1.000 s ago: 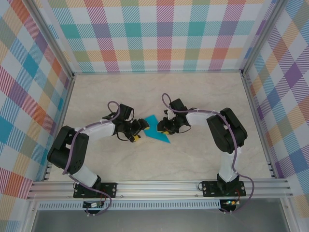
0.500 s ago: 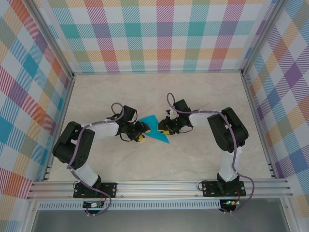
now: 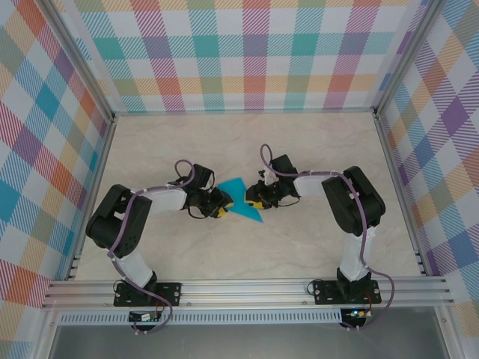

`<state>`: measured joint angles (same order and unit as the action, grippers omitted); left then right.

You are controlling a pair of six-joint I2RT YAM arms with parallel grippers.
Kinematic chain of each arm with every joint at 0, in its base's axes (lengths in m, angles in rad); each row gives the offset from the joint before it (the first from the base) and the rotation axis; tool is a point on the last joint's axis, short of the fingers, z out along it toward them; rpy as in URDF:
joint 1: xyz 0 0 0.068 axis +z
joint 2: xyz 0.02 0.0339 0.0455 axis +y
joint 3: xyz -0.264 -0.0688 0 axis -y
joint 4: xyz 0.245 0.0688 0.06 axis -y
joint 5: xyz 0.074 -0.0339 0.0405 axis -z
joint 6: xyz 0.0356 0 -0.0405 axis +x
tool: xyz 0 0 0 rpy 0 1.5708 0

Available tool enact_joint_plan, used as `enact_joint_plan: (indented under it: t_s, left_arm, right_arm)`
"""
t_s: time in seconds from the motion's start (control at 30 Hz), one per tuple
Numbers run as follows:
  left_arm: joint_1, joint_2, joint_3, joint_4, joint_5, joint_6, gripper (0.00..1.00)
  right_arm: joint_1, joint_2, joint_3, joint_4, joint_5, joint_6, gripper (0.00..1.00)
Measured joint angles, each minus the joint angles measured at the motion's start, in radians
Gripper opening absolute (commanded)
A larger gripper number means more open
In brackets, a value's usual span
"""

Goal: Fold a paper plane with a square sheet of paper (pick it up from the middle)
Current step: Fold the wing for the fifth time at the center of the table.

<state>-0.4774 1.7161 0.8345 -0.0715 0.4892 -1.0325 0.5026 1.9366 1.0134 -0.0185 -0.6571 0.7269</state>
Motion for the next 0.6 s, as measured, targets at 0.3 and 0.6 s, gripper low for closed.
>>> enact_joint_plan:
  t_s: [0.3,0.6]
  left_arm:
    - [0.0,0.0,0.0,-0.001,-0.012,0.0,0.35]
    - [-0.004,0.007,0.0,0.051,-0.001,-0.01,0.22]
  right_arm:
    - [-0.021,0.0,-0.013,0.03,-0.018,0.031,0.34]
    - [-0.025,0.0,-0.017,0.041,-0.033,0.045,0.35]
